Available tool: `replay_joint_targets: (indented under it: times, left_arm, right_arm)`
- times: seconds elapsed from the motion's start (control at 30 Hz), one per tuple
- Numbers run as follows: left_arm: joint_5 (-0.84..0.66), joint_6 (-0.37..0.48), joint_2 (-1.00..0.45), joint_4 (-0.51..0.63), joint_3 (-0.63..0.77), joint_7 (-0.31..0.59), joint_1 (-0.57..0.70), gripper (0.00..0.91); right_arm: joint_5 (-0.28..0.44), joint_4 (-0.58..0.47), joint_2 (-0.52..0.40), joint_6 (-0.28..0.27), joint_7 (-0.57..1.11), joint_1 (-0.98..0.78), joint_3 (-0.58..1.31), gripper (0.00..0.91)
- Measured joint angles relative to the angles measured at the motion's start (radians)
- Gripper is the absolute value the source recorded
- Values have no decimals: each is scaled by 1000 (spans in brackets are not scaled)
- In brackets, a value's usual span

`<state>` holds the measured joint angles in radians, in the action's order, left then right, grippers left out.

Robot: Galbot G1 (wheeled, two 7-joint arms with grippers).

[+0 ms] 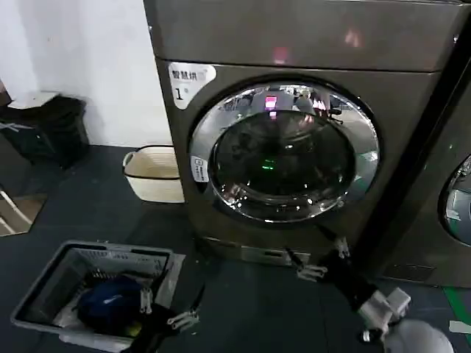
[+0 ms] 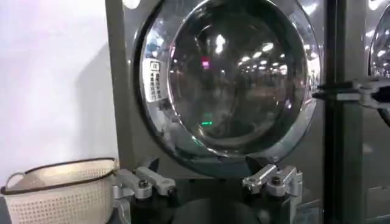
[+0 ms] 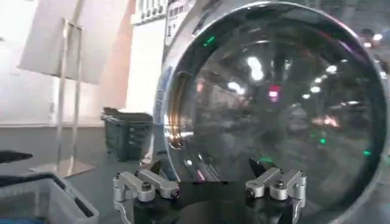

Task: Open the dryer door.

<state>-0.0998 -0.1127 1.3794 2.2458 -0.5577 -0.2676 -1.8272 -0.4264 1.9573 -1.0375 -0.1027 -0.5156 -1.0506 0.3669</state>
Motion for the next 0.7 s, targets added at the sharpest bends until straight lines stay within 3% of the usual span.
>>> replay_joint_targets:
  times: [0.7]
  left_arm:
    - [14, -15, 13, -12, 6, -13, 7, 907]
  right_arm:
    - [52, -223, -87, 15, -4, 297, -245, 907]
